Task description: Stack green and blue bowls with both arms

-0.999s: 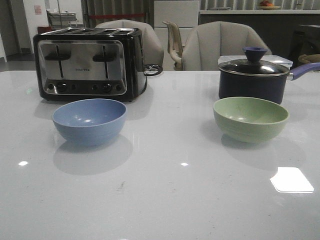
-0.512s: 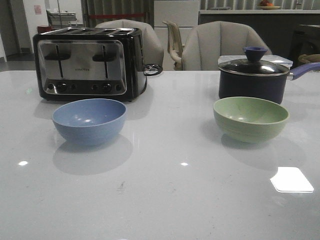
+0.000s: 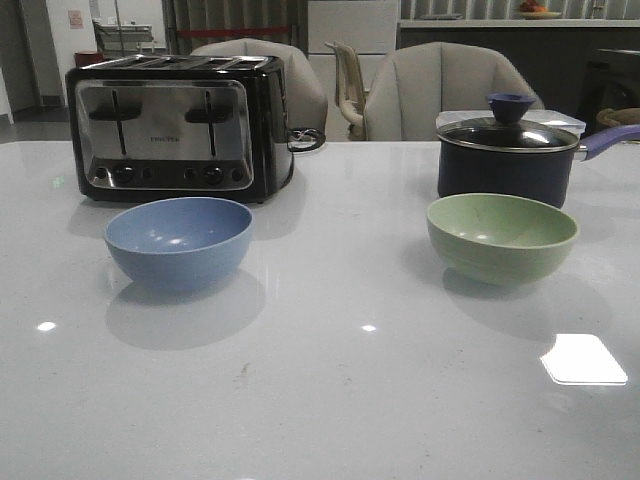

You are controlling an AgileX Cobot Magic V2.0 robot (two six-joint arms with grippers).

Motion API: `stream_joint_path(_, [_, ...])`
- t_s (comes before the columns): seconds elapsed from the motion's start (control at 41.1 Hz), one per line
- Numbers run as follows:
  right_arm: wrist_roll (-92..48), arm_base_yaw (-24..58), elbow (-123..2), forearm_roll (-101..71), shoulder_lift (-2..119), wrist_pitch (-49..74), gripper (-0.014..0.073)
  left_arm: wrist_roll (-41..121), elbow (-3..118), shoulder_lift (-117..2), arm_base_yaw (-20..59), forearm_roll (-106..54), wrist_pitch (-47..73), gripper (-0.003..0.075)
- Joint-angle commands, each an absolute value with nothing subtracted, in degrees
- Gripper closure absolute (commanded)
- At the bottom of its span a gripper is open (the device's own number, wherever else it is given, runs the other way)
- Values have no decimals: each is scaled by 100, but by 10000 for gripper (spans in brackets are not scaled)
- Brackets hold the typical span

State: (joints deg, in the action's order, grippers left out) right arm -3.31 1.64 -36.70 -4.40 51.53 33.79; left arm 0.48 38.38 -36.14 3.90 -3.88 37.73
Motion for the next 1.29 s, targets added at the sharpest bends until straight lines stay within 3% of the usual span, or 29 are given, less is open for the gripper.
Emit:
stream_joint_path(0.0, [-343,164,-3845,-513,5424,2726,-17,0,4004,-3700,423,-408,3338,146])
stream_joint_path(1.072, [-347,164,-7123,-1079,10542,2463,-15,0,4004,-3766,423,-408,3316,158])
stream_joint_path(1.145, [-347,169,-7218,-1079,10669,2478,10,0,4004,-3766,423,-408,3316,158])
stream_joint_path(1.267, [-347,169,-7278,-1079,10725,2524,146,0,4004,-3766,423,-408,3316,158])
